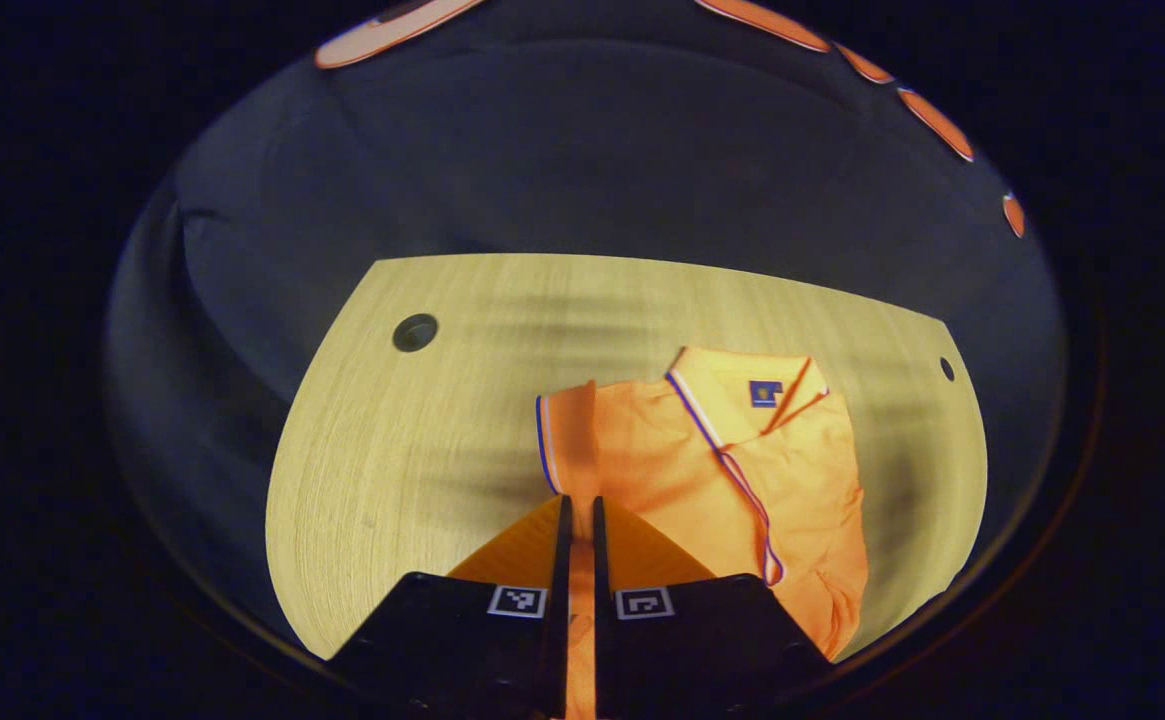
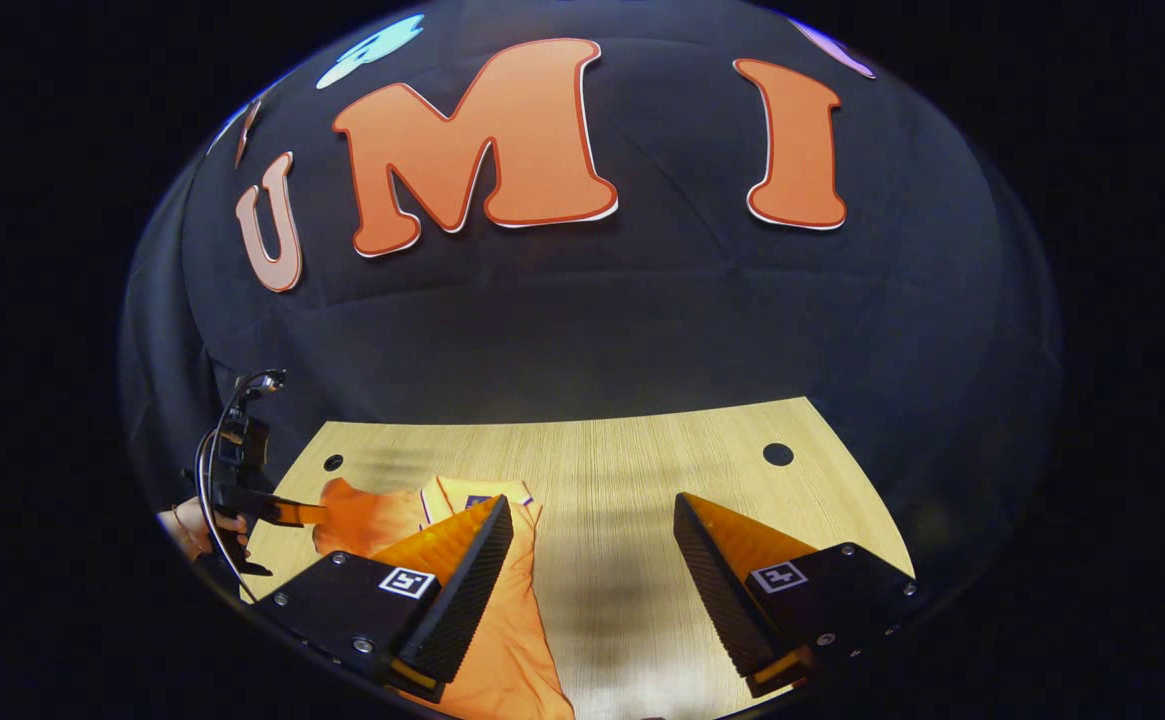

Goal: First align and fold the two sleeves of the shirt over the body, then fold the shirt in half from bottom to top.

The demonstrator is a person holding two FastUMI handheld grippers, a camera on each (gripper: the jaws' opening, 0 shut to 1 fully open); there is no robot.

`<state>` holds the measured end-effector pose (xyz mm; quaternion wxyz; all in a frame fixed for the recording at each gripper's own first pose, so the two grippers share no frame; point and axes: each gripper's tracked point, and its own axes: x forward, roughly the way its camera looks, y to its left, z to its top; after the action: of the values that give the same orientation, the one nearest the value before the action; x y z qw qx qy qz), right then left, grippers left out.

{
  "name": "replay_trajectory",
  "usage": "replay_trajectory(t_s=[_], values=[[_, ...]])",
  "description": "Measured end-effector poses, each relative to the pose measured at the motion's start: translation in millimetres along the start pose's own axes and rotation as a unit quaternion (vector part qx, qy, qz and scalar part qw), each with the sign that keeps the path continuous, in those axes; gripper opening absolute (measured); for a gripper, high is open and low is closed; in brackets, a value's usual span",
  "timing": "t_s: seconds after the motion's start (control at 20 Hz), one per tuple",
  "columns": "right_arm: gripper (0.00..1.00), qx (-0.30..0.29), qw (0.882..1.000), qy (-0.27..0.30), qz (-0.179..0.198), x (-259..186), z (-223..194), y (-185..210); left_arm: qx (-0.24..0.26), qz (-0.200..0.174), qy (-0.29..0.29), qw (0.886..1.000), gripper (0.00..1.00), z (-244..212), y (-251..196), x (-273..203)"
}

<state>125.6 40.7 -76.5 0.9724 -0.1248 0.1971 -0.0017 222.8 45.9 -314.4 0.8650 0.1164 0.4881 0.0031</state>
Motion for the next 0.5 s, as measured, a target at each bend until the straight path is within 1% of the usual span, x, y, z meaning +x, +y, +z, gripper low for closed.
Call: replay_trajectory(t_s=[0.1,0.25,0.35,0.4,0.5], values=[[0.99,0.003,1.000,0.001,-0.003,0.7,-1.6,-1.4,0.019,-0.020,0.002,1.000,0.11,-1.2,-35.6,4.8],[0.99,0.009,1.000,0.007,-0.007,-1.9,-8.3,-9.3,0.042,-0.040,0.010,0.998,0.11,-9.4,-77.5,13.4],[0.99,0.012,1.000,0.010,-0.010,-4.8,-13.0,-15.4,0.052,-0.045,0.021,0.997,0.11,-17.3,-96.6,22.2],[0.99,0.014,1.000,0.011,-0.010,-5.0,-14.5,-17.1,0.054,-0.051,0.024,0.997,0.14,-22.7,-105.6,27.1],[0.99,0.016,1.000,0.014,-0.012,-4.8,-18.2,-19.7,0.054,-0.062,0.029,0.996,0.14,-28.2,-117.1,29.6]])
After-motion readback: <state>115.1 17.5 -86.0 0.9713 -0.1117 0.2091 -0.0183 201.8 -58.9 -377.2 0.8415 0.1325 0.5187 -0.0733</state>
